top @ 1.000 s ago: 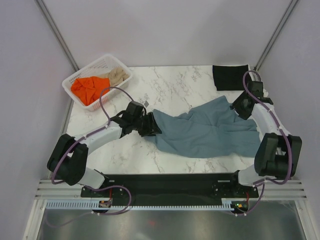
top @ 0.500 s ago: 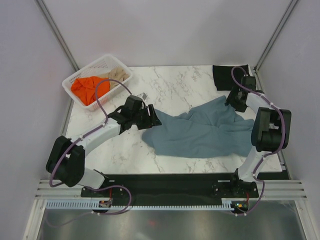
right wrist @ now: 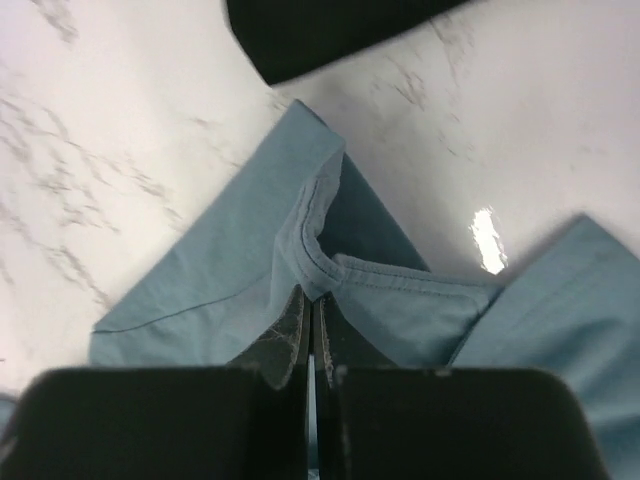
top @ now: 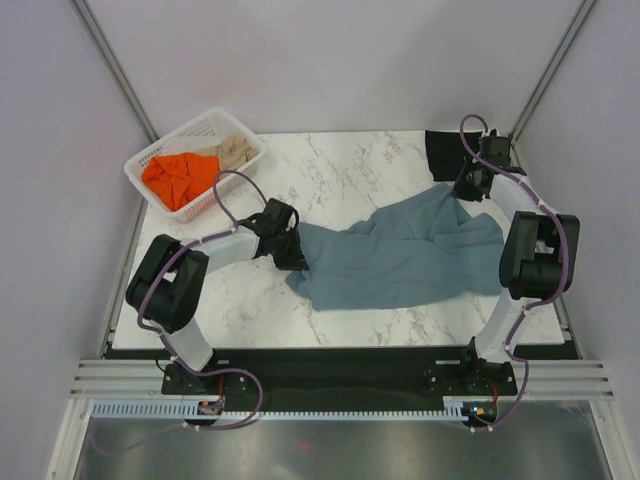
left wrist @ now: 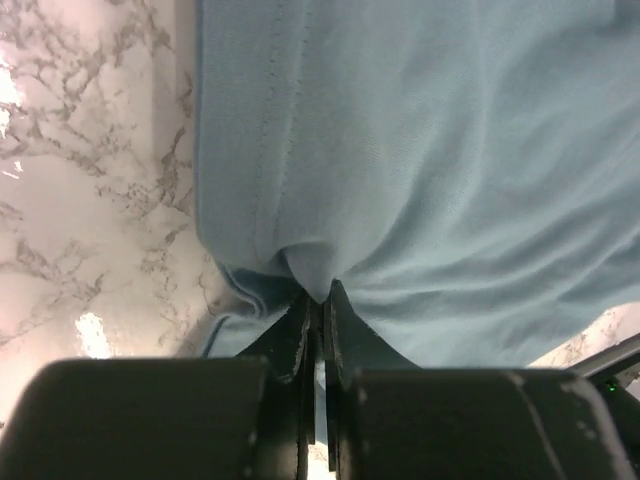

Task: Fold and stack the t-shirts
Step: Flatten the tshirt out

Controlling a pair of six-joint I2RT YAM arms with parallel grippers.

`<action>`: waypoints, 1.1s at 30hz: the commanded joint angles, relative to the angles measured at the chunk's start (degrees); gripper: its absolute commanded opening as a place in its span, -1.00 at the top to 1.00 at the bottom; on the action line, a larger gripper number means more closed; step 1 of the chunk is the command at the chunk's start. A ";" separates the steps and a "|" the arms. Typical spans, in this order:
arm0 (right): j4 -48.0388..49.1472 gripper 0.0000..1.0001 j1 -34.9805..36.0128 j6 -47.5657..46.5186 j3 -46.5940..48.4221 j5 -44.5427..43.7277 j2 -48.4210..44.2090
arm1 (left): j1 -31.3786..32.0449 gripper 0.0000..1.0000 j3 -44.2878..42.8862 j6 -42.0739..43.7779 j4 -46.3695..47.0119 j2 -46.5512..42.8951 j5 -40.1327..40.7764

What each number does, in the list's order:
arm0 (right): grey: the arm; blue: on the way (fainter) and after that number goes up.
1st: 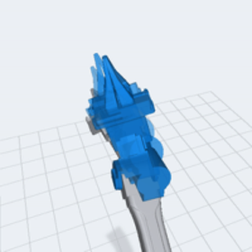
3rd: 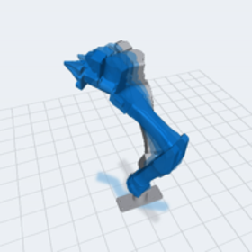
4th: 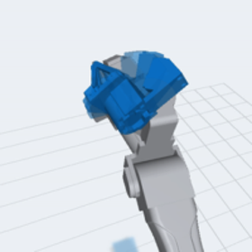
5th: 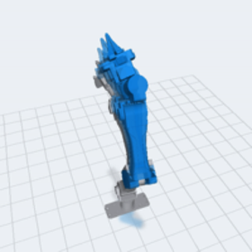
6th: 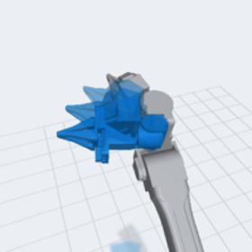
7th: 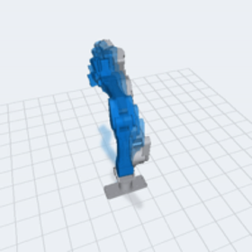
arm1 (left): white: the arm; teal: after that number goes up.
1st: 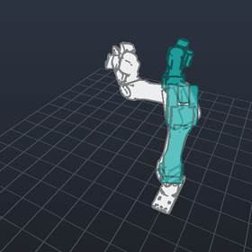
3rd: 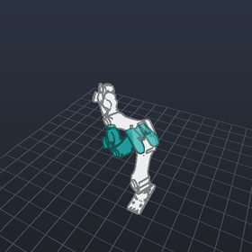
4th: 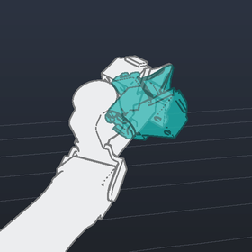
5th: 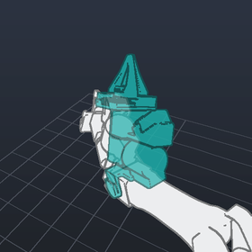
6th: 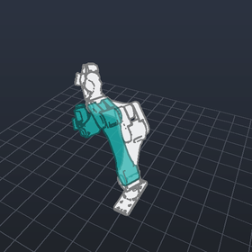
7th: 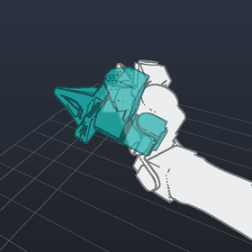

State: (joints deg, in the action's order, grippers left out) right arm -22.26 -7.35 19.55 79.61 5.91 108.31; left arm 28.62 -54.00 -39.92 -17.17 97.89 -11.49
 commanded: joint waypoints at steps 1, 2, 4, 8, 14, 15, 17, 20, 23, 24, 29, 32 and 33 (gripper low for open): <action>2.49 1.00 0.94 1.63 6.15 2.87 -4.50 | -0.41 0.95 -6.36 1.77 0.56 -1.38 0.50; 0.40 1.00 1.03 1.89 9.65 2.53 -5.12 | -0.67 0.95 -7.69 2.04 0.47 -2.17 0.59; -3.64 1.00 1.03 2.16 16.49 -1.40 -6.35 | -1.64 0.95 -12.43 2.65 -0.93 -4.71 1.81; -12.35 1.00 1.03 2.07 22.07 -5.37 -10.39 | -1.73 0.95 -19.21 4.85 -4.98 -8.75 5.50; -21.57 1.00 0.94 5.31 16.82 -17.67 -20.93 | -1.64 0.95 -10.97 5.03 -5.60 -17.97 6.92; -22.20 1.00 0.94 6.02 14.98 -20.30 -22.51 | -1.73 0.95 -7.04 5.03 -5.60 -18.95 7.09; -21.69 1.00 0.94 9.60 6.58 -20.94 -28.22 | -1.64 0.95 -2.98 4.77 -5.60 -21.23 7.35; -16.71 1.00 1.03 14.01 -11.49 -13.76 -36.22 | -1.73 0.89 3.80 3.37 -5.60 -23.61 7.01; -11.42 1.00 1.03 17.71 -30.14 -7.67 -42.91 | -1.73 0.35 7.85 2.48 -5.60 -24.67 7.35; -11.14 1.00 1.03 18.24 -33.18 -8.02 -43.70 | -1.73 0.30 8.55 2.31 -5.60 -24.93 7.44; -13.94 0.87 1.03 17.54 -36.73 -9.95 -46.17 | -1.73 0.04 6.89 2.04 -5.77 -25.99 5.87; -15.61 1.00 1.03 16.49 -32.26 -12.84 -47.66 | -1.73 -0.01 4.61 3.27 -5.77 -25.90 4.46; -15.71 1.00 1.03 16.40 -31.11 -12.94 -47.84 | -1.73 -0.04 3.65 3.71 -5.77 -25.64 4.11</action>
State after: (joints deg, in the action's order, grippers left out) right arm -39.99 -6.22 35.83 41.98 -4.49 63.26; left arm 27.07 -46.74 -37.43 -24.86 73.56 -6.33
